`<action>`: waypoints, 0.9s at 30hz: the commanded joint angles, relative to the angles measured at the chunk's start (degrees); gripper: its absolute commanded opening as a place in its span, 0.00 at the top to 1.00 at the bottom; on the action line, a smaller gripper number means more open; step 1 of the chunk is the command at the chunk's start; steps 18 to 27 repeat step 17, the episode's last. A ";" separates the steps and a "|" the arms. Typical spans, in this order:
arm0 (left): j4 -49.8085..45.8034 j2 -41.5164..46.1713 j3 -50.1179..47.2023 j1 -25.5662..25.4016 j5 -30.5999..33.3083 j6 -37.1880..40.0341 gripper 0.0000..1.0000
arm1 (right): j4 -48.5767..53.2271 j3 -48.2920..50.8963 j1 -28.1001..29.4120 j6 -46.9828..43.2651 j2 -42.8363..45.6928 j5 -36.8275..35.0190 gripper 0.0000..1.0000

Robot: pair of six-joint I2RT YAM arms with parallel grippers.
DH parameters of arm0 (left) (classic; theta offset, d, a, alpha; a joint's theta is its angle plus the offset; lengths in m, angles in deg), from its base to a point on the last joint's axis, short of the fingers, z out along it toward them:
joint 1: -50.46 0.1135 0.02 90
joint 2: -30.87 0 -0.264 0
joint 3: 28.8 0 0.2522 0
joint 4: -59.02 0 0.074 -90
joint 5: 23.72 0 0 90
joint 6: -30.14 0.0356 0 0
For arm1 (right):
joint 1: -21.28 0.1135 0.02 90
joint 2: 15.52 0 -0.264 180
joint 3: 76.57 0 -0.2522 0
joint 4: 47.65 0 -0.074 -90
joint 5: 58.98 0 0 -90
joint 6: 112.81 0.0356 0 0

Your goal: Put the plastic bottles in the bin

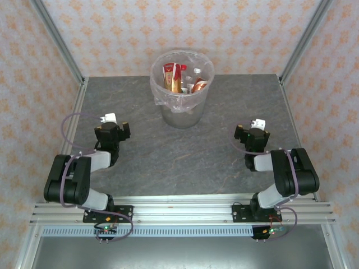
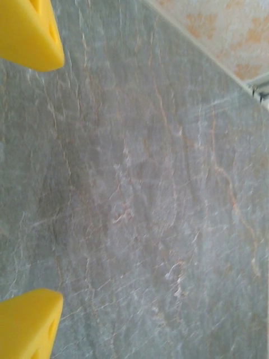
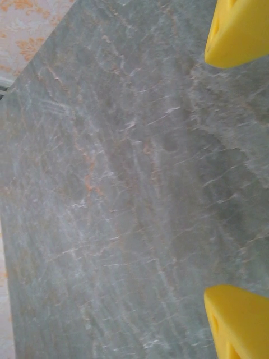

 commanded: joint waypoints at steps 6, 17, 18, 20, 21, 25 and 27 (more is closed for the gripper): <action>8.86 -1.25 -1.79 -3.00 10.75 -1.16 0.00 | 1.38 -2.81 -1.79 2.24 0.16 0.72 0.01; 9.02 -1.19 -1.88 -3.02 10.71 -0.98 0.00 | 1.83 -3.06 -1.75 1.44 0.23 2.25 0.01; 9.02 -1.19 -1.88 -3.02 10.71 -0.98 0.00 | 1.83 -3.06 -1.75 1.44 0.23 2.25 0.01; 9.02 -1.19 -1.88 -3.02 10.71 -0.98 0.00 | 1.83 -3.06 -1.75 1.44 0.23 2.25 0.01; 9.02 -1.19 -1.88 -3.02 10.71 -0.98 0.00 | 1.83 -3.06 -1.75 1.44 0.23 2.25 0.01; 9.02 -1.19 -1.88 -3.02 10.71 -0.98 0.00 | 1.83 -3.06 -1.75 1.44 0.23 2.25 0.01; 9.02 -1.19 -1.88 -3.02 10.71 -0.98 0.00 | 1.83 -3.06 -1.75 1.44 0.23 2.25 0.01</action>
